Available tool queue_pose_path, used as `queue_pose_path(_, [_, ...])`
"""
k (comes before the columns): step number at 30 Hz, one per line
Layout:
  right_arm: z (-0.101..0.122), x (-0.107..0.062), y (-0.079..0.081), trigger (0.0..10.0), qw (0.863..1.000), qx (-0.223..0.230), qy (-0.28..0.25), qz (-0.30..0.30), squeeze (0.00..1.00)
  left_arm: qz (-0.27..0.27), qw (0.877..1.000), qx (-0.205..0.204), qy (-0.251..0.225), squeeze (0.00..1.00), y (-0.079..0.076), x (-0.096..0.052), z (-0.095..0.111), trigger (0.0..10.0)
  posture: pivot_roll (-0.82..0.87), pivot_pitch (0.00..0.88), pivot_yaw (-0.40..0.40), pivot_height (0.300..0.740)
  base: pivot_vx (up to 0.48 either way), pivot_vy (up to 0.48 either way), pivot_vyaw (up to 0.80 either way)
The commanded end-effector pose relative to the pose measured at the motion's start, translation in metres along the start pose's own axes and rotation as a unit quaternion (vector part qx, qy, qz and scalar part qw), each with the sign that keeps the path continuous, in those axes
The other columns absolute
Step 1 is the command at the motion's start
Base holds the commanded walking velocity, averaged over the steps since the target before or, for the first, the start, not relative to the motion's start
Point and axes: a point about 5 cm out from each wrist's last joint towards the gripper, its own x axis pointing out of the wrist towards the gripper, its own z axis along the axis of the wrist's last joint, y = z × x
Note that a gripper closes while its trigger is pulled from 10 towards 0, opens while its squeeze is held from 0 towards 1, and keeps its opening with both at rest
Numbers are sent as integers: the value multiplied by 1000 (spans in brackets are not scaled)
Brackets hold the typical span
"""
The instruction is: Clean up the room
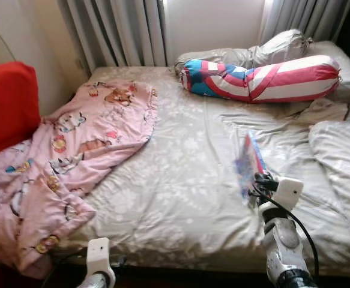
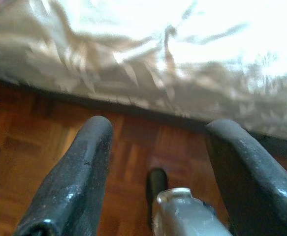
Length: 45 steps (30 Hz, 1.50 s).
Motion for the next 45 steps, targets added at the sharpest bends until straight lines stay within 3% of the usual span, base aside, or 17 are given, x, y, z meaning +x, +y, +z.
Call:
queue_pose_path(1, [10,5,9,10000,1000,3,-26,16,0,4,1000,12,7,0,4,-1,-3,10000,-4,36,46,740,0,-334,0])
queue_pose_path(13, [9,4,8,10000,1000,3,-25,14,0,3,1000,15,8,0,4,-1,-4,10000,-4,42,47,740,0,-334,0])
queue_pose_path(36, [10,5,7,10000,1000,6,-25,6,0,6,1000,4,5,0,5,-1,-2,10000,-1,61,50,740,0,0,0])
queue_pose_path(41, [9,5,4,10000,1000,4,-19,-4,0,12,1000,6,14,0,12,-3,-6,10000,1,63,50,740,0,0,0])
queue_pose_path(45, [8,5,5,10000,1000,6,-16,-3,0,13,1000,6,17,0,13,-3,-8,10000,0,63,49,740,185,0,-794])
